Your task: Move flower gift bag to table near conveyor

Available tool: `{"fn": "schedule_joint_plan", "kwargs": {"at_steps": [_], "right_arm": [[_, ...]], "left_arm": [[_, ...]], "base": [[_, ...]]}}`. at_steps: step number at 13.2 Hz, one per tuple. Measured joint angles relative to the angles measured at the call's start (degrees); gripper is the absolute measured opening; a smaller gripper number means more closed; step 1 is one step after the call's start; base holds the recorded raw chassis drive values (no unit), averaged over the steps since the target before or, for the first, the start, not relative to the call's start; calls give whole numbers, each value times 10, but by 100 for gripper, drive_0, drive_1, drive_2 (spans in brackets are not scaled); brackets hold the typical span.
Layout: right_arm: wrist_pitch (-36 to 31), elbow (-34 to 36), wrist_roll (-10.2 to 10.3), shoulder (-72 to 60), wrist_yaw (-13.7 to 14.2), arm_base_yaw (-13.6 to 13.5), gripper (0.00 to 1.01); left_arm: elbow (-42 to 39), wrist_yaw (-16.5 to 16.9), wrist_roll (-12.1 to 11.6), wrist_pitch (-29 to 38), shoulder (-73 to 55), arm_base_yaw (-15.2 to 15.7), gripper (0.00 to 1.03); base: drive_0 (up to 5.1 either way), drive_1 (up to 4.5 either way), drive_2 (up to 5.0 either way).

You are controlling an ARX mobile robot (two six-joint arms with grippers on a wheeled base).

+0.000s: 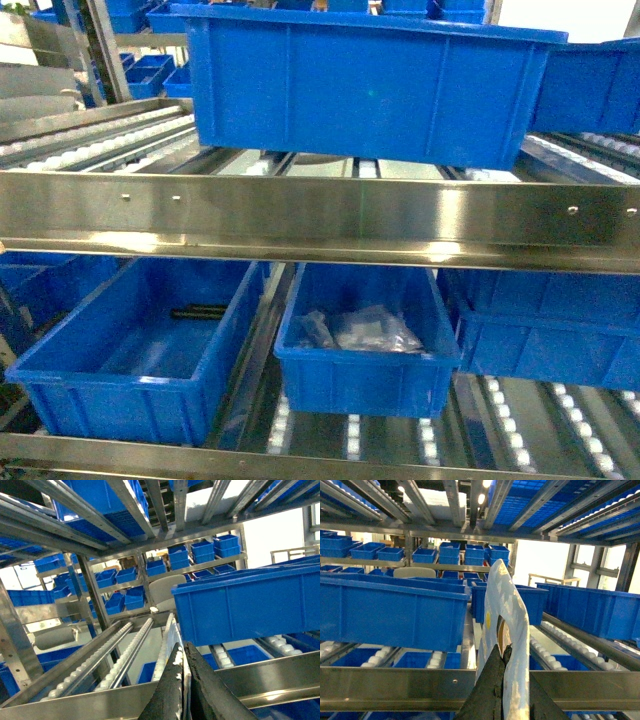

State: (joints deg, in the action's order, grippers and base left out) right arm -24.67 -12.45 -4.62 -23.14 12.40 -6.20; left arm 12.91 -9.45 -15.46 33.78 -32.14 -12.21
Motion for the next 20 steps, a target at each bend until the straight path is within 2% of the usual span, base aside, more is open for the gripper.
{"fn": "schedule_joint_plan", "kwargs": {"at_steps": [20], "right_arm": [[1,0,0,0,0,0,2]], "left_arm": [[0,0,0,0,0,0,2]], "base": [[-487,135,344]]}}
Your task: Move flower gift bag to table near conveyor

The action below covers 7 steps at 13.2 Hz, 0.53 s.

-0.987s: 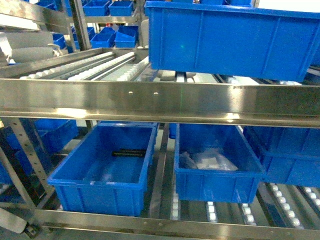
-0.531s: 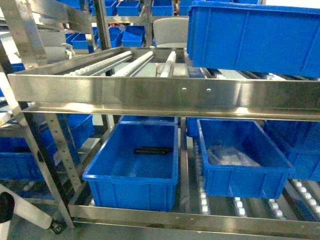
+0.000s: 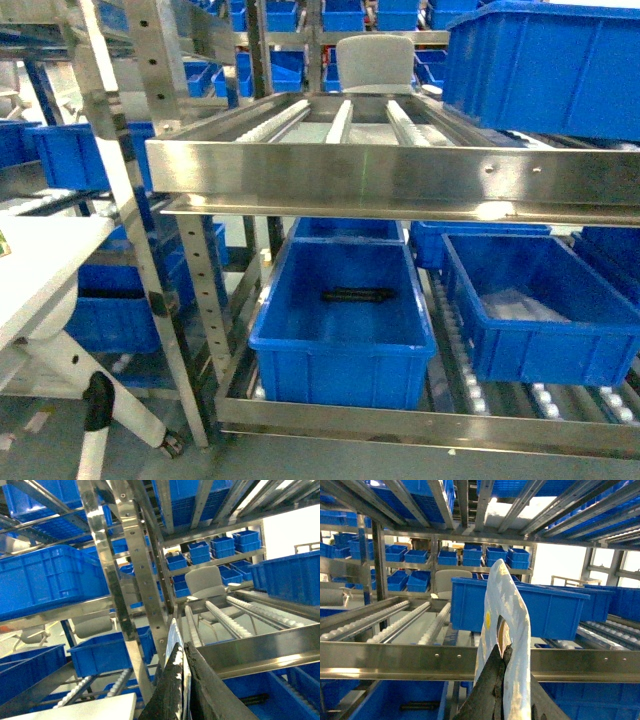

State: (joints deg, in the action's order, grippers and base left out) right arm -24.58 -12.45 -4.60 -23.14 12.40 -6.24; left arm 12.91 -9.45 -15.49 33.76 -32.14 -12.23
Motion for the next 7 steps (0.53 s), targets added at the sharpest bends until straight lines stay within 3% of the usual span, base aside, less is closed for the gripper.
{"fn": "schedule_joint_plan", "kwargs": {"at_steps": [7], "right_arm": [[0,0,0,0,0,0,2]], "left_arm": [[0,0,0,0,0,0,2]], "base": [[-496,148,318]]}}
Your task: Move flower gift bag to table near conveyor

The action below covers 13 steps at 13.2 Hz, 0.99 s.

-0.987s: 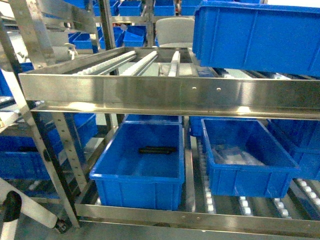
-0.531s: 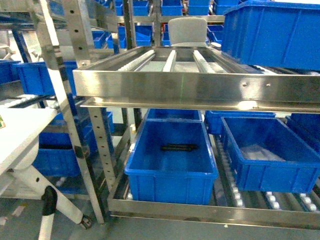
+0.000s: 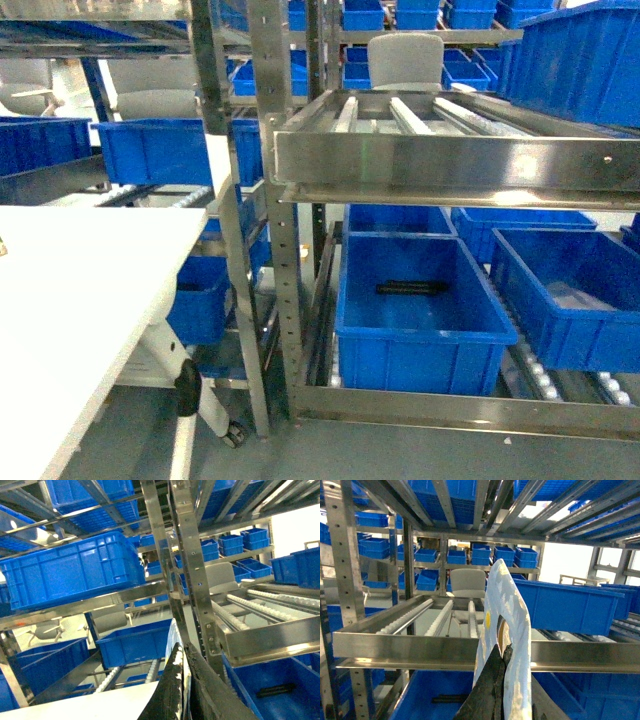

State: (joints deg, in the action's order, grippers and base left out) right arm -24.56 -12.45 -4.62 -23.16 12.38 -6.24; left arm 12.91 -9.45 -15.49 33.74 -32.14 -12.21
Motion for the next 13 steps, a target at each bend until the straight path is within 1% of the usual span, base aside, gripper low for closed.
{"fn": "schedule_joint_plan", "kwargs": {"at_steps": [13], "right_arm": [[0,0,0,0,0,0,2]], "left_arm": [[0,0,0,1,0,0,2]], "base": [[-495,238,238]]}}
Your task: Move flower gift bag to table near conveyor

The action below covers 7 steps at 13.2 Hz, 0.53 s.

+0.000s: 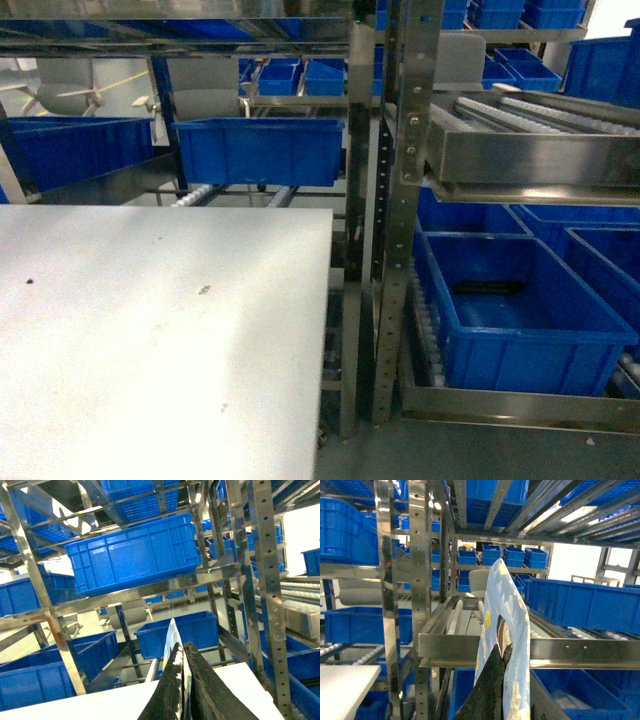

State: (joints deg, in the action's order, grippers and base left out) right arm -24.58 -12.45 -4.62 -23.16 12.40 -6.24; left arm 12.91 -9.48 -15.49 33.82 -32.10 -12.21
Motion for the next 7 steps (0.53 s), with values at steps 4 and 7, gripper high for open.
{"fn": "schedule_joint_plan", "kwargs": {"at_steps": [4,7], "right_arm": [[1,0,0,0,0,0,2],[-1,0,0,0,0,0,2]], "left_arm": [[0,0,0,-1,0,0,2],[0,0,0,-1,0,0,2]], "base": [[-502,239,239],[-505,238,238]]}}
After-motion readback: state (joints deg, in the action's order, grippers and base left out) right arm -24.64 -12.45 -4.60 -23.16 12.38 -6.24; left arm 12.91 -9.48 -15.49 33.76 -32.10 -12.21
